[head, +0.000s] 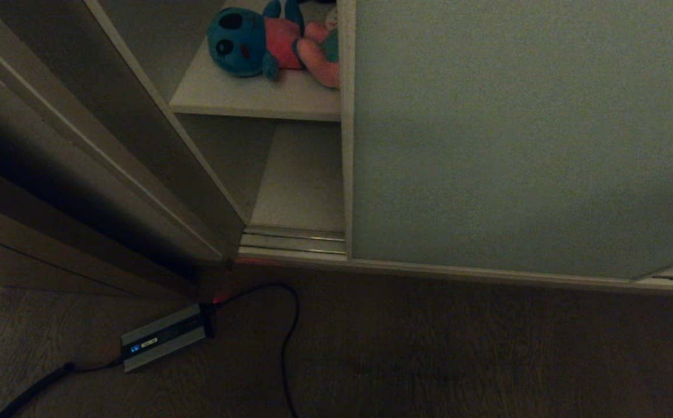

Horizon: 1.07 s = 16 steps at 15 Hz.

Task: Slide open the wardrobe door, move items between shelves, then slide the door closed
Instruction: Close the door

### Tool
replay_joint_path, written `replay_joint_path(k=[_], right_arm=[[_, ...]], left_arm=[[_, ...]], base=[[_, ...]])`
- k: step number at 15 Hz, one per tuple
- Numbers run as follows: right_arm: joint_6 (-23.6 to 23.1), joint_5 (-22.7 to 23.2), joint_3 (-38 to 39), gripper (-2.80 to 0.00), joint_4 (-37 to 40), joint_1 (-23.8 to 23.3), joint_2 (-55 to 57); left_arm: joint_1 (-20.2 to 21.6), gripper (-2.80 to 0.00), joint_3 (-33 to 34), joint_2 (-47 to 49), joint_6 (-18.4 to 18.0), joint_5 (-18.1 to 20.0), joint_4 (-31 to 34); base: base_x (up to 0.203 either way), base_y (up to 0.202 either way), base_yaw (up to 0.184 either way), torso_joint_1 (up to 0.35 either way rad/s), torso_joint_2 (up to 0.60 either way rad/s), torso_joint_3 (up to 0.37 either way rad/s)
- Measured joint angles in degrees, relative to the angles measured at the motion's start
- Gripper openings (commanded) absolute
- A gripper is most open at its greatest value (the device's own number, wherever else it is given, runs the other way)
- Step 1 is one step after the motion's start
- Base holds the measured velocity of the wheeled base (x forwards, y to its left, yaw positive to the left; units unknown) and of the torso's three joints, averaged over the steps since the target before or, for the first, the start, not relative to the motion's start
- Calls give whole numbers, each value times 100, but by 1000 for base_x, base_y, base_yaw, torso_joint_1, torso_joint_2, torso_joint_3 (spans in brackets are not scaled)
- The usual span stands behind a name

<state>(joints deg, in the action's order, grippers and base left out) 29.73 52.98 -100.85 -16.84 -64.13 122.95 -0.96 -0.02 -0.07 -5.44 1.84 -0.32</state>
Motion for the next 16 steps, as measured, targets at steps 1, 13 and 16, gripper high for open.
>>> replay_joint_path(k=[1,13,16], right_arm=[[0,10,136,-280,5,37,-118],[-7,85,2273,-280,-520,607,-1882],[-4,90,2514,-280,-800,676,-2115]], left_arm=[[0,-280,0,0,2,-2,2],[0,-280,0,0,2,2,-1],[0,-280,0,0,2,0,-1]], base=[[0,0,0,0,0,0],[0,0,0,0,0,0],[0,0,0,0,0,0]])
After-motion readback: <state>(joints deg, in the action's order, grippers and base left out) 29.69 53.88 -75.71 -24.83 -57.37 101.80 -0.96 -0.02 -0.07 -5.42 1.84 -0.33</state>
